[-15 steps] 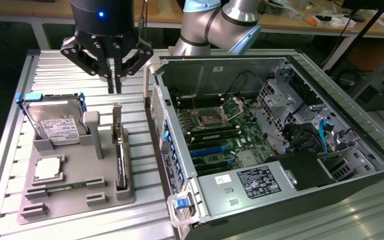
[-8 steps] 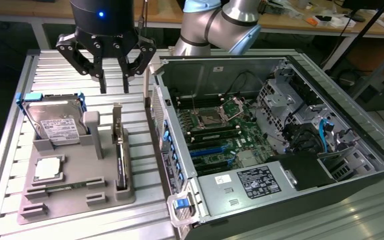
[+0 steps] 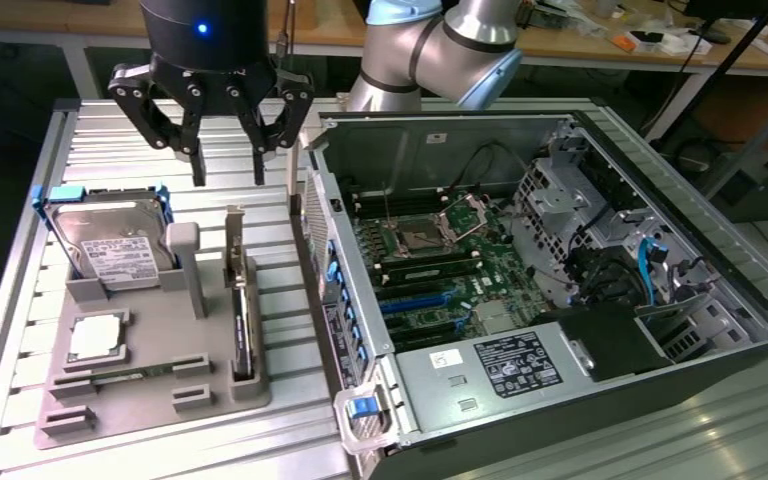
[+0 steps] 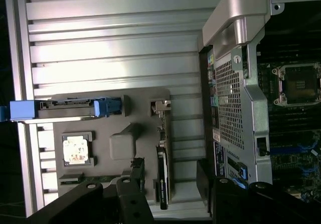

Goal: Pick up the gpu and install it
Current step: 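Pick up the gpu and move the gpu toward the slot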

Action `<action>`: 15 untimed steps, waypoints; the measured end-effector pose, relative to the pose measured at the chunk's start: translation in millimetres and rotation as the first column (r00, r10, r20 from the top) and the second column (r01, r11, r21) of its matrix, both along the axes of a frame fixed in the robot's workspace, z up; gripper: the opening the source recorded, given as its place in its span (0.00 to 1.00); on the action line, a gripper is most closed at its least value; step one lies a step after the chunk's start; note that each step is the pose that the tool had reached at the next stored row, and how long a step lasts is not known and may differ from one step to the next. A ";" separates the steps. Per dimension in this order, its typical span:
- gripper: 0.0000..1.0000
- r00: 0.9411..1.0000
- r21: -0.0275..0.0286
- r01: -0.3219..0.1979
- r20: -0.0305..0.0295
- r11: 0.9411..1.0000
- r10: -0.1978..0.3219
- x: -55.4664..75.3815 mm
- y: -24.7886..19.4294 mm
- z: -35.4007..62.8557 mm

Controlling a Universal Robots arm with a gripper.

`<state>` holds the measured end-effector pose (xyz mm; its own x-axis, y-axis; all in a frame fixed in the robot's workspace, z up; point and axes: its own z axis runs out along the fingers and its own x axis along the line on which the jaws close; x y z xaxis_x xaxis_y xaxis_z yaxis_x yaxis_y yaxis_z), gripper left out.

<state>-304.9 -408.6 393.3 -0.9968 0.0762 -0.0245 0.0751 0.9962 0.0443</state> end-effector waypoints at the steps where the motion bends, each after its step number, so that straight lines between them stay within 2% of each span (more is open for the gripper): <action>1: 0.54 1.000 0.000 0.000 0.000 1.000 0.000 0.0 0.0 0.0; 9: 0.54 1.000 0.000 0.000 0.000 1.000 0.000 0.0 -1.1 0.0; 15: 0.54 1.000 0.000 0.000 0.000 1.000 0.000 0.0 -4.5 0.0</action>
<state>-304.9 -413.1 393.3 -0.9968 0.0762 -0.0244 0.0751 0.9962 0.0443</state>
